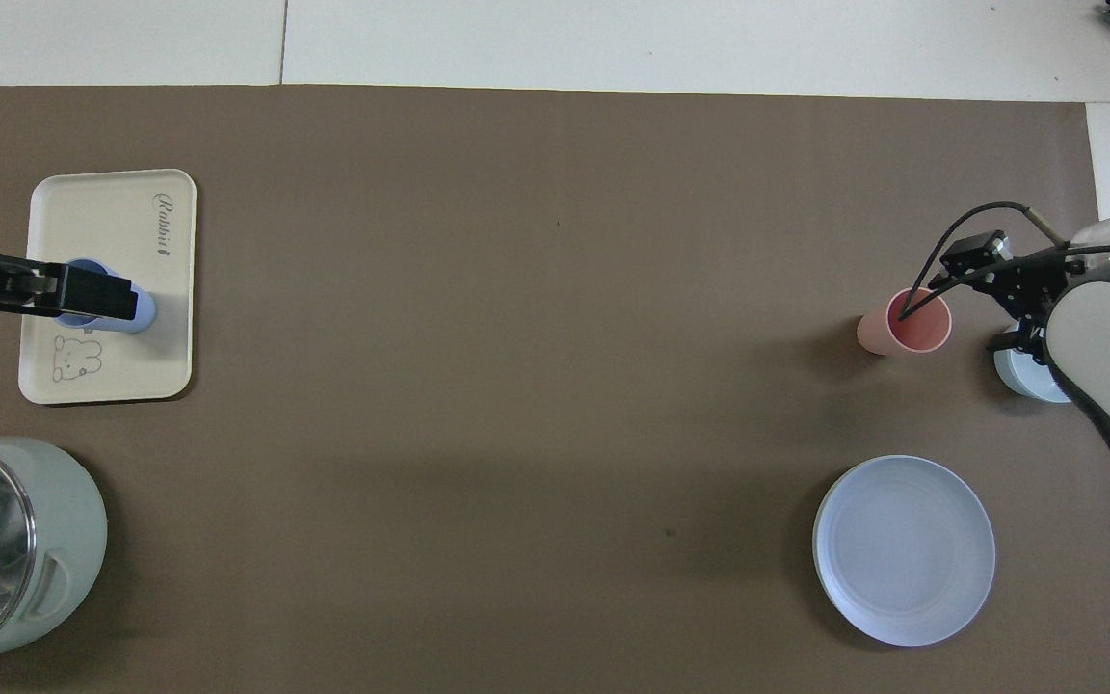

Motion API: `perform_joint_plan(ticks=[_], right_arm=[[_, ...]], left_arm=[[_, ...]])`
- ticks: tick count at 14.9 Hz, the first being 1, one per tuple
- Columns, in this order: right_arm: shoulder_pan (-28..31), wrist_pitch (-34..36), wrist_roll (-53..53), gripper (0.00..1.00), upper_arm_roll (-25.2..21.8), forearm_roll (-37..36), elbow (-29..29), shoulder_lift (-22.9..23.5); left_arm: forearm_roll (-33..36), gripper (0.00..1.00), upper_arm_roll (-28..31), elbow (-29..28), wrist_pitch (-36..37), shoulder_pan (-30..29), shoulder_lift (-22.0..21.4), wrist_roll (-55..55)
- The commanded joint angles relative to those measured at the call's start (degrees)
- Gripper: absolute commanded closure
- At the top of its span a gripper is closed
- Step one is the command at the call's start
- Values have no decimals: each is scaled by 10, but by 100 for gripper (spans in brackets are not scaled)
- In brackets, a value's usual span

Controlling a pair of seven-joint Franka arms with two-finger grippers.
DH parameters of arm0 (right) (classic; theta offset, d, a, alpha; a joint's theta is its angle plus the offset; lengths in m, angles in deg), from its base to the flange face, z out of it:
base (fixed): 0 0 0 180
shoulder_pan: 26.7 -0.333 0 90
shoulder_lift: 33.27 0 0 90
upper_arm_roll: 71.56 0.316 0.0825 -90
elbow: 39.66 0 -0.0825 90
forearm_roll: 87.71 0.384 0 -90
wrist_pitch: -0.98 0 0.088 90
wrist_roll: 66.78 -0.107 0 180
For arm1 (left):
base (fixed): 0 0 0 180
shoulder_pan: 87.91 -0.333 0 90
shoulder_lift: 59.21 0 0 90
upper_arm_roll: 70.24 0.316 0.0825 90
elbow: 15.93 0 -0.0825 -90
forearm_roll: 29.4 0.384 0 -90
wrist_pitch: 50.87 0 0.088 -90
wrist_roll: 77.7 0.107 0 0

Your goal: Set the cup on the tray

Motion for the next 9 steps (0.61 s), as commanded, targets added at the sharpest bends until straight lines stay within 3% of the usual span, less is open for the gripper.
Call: perform_joint_plan(ticks=[1, 3, 6, 9], right_arm=[[-34, 21, 32, 0, 1, -18, 9, -30], [-53, 25, 31, 0, 8, -17, 11, -44], [-76, 26, 56, 0, 10, -35, 13, -62], [-86, 27, 158, 0, 10, -68, 12, -72]], left_arm=[[10, 0, 5, 12, 21, -27, 12, 41], [11, 0, 1, 38, 71, -29, 16, 49], [11, 0, 1, 6, 52, -33, 3, 51], [11, 0, 1, 5, 50, -32, 3, 51]])
